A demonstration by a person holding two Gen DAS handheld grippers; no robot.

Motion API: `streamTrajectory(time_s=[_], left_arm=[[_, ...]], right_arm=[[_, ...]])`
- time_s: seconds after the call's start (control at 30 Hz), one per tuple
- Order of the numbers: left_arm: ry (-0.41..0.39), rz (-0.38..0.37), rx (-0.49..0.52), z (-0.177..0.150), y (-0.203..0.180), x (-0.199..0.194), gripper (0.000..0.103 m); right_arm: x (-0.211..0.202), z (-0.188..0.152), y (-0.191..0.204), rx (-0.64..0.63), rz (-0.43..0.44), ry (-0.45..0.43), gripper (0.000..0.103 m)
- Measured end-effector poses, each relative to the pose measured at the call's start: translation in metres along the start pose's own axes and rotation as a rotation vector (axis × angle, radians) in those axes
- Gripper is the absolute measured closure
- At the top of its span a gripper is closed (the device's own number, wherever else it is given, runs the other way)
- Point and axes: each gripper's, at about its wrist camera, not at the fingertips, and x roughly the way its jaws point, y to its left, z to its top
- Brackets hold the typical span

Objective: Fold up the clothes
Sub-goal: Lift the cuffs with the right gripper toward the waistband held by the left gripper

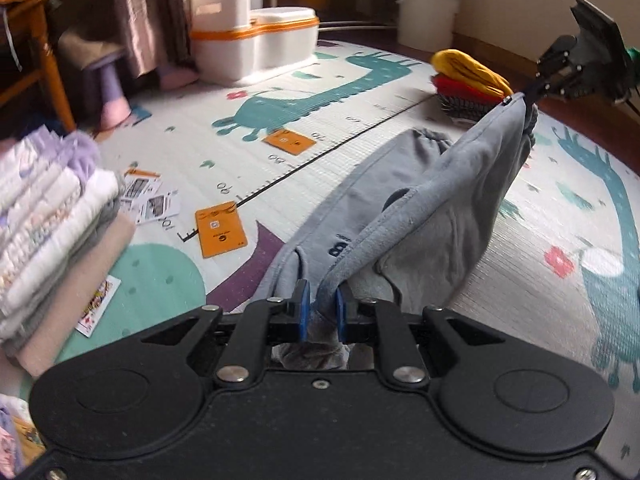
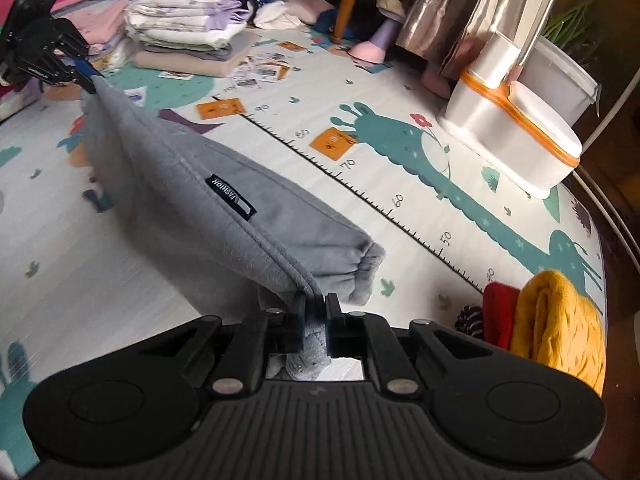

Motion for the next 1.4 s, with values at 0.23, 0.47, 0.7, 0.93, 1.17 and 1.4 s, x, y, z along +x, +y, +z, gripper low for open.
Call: streamTrajectory(time_s=[0.23,0.47,0.7,0.93,1.17,1.4], left_arm=[[0.016,-0.002,-0.134,0.003,0.024,0.022,0.092],[0.035,0.002,-0.24,0.003,0.046,0.041,0.092],[0.048,-0.02,-0.374,-0.003,0.069,0.05,0.092],[0.056,0.008,-0.53,-0.005,0.087,0.074,0.092],[0.015,0.035,-0.588,-0.005,0.089,0.073,0.093],[0.091,0.08,-0.577,-0.009,0.086,0.099,0.093]], right_arm=[[0.049,0.019,-0.024,0.042,-0.014,0.052,0.093],[0.082,0.049,-0.045,0.012,-0.008,0.093,0.093],[0.096,0.078,-0.062,0.017,0.024,0.117,0.093],[0.162,0.08,-0.086,0.162,0.056,0.205,0.093],[0.187,0.084,-0.096,0.21,0.061,0.211,0.093],[0.211,0.07,-0.093,0.254,-0.001,0.208,0.092]])
